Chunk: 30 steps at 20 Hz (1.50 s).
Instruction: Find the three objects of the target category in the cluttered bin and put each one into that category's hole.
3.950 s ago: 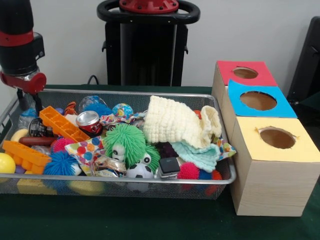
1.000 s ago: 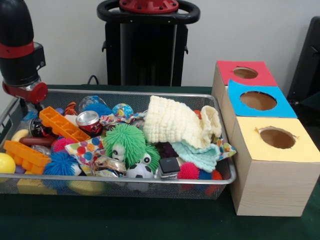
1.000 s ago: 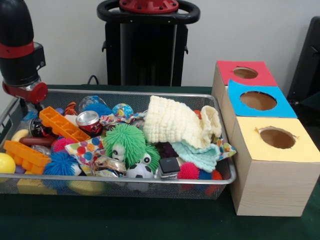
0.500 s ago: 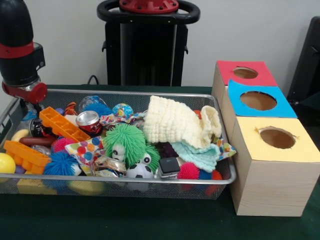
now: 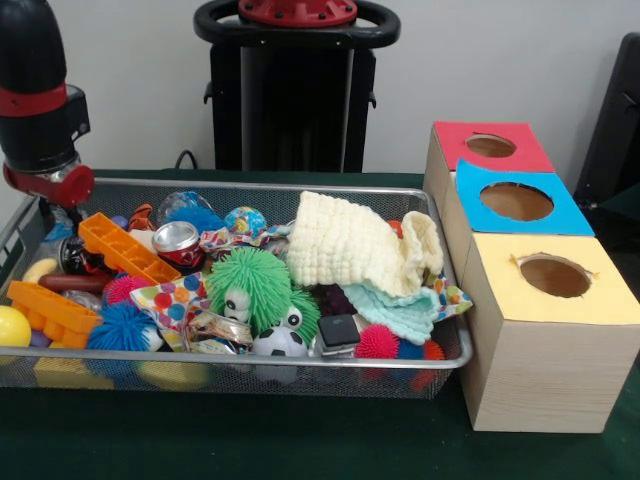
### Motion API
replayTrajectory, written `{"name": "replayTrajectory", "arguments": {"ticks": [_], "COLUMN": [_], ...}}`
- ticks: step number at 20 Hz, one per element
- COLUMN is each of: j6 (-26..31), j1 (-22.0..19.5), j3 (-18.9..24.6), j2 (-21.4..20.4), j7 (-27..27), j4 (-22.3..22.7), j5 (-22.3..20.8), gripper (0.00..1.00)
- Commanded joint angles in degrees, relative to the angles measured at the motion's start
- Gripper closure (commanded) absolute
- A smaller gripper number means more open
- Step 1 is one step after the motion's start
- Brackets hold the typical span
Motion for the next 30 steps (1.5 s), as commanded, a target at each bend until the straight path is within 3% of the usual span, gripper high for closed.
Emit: {"name": "replayTrajectory", "arguments": {"ticks": [1, 6, 11, 21, 30], "j6": [-2.02, 7.01, 13.14, 19.14, 19.49], "j1": [1.03, 2.14, 3.34, 6.53, 10.61], "j3": [4.62, 4.68, 4.39, 4.51, 3.66], "j2": [-1.63, -12.00, -17.34, -22.03, -24.45], "j7": [1.76, 0.01, -0.97, 0.36, 2.89], "j4": [-1.19, 3.35, 4.28, 3.87, 6.47], "j5": [-2.20, 0.19, 1.53, 2.81, 3.44], "gripper": [1.00, 1.00, 1.00, 1.00, 1.00]}}
